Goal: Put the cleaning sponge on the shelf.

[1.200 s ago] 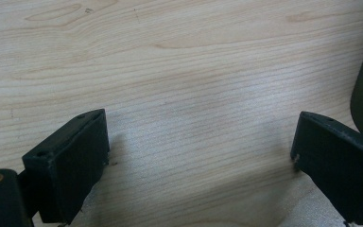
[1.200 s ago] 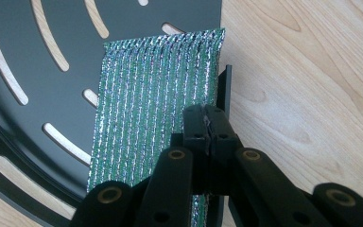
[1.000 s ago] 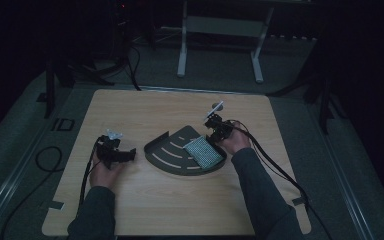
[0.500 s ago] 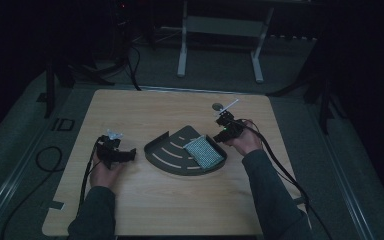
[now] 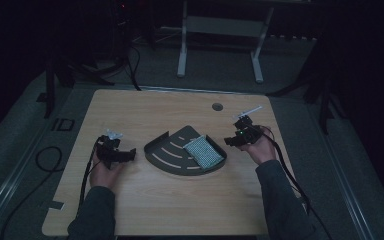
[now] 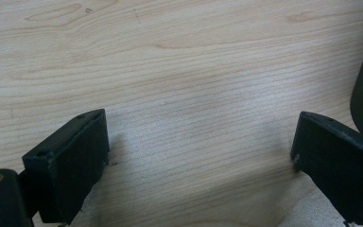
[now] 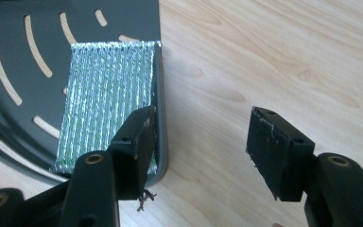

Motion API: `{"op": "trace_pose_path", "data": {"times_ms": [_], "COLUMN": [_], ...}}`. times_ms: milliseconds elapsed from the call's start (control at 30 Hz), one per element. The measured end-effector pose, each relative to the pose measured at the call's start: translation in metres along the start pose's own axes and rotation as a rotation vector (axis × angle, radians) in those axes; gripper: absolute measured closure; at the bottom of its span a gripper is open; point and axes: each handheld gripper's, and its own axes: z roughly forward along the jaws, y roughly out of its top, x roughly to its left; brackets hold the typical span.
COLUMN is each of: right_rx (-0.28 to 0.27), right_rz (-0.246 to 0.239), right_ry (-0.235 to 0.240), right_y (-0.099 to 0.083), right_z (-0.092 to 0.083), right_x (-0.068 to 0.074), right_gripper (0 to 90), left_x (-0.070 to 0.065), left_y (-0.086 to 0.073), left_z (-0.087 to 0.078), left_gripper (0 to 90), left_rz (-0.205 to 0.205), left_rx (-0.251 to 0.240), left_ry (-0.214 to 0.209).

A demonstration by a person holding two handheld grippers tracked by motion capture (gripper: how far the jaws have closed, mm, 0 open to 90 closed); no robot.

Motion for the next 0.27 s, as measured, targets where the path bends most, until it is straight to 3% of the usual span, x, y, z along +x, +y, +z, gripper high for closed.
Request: {"op": "trace_pose_path", "data": {"times_ms": [267], "right_rx": [-0.026], "right_rz": [0.065], "right_ry": [0.015], "right_y": [-0.034], "right_z": [-0.003], "right_x": [-0.009], "right_gripper": [36.3], "left_x": [0.0], "left_y": [0.0], "left_z": [0.0], "left_gripper": [5.6], "left_rz": [0.0], "left_rx": [0.0], "left_ry": [0.0]}}
